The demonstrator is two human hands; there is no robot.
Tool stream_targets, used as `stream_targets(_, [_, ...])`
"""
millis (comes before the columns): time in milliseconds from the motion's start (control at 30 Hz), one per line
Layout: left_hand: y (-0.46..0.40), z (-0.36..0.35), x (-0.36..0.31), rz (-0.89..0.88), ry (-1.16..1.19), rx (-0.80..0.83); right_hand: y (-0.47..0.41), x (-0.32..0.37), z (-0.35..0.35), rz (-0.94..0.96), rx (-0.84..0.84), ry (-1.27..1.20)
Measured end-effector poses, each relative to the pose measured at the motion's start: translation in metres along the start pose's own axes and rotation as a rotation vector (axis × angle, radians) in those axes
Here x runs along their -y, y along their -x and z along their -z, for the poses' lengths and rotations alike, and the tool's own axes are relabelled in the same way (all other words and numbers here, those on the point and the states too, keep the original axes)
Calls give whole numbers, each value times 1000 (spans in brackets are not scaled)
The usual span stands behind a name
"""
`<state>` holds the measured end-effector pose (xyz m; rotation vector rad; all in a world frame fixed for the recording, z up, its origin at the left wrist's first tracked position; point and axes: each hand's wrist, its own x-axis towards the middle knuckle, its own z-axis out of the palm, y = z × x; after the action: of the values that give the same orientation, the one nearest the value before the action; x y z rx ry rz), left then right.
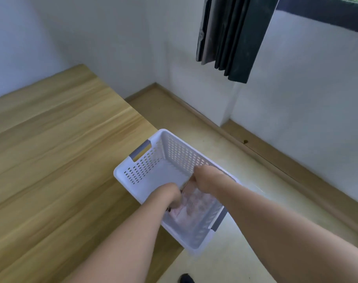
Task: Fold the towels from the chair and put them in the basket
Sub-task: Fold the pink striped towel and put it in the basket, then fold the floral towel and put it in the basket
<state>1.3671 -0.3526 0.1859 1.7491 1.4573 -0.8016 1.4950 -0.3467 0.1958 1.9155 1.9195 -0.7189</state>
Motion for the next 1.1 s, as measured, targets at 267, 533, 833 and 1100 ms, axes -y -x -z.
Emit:
stream_targets(267, [-57, -23, -2, 89, 11, 228, -46, -1, -43, -56, 201, 148])
stream_targets(533, [-56, -19, 1, 81, -52, 195, -44, 4, -42, -89, 238, 137])
stream_targets(833, [50, 23, 47, -138, -73, -691, 49, 40, 20, -54, -90, -162])
stream_targets(1100, [145, 31, 154, -185, -40, -964, 117, 155, 54, 49, -321, -228])
